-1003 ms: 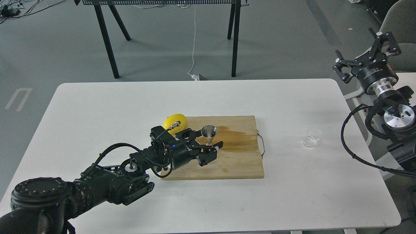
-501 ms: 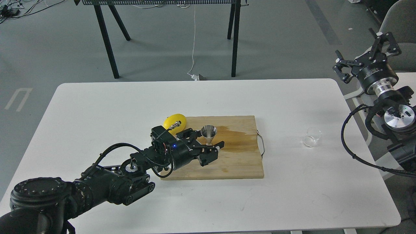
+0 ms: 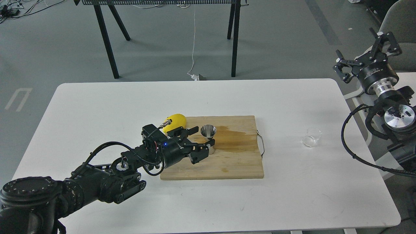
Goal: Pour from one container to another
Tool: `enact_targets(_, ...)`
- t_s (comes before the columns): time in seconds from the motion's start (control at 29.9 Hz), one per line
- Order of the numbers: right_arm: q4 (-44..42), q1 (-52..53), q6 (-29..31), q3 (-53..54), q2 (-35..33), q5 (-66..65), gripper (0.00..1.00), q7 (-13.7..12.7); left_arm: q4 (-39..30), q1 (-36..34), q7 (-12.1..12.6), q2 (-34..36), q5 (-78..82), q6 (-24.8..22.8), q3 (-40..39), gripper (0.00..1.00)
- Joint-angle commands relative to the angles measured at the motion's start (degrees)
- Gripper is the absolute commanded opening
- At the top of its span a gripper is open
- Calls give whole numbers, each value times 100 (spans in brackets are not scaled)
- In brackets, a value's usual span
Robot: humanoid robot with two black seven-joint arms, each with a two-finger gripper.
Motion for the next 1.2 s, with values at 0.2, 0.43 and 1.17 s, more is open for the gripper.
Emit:
enact_targets(0.2,-8,-5,0,0,0,-8,100,-1,-394,83,0,175,-1,0,-1,87)
enact_targets(0.43,-8,-22,0,0,0,-8,100,8,-429,171,0,229,-1,0,8,87)
enact_targets(1.17,0,-66,0,0,9,1,100,17,-1105,355,0,1388,-9,0,-9,87)
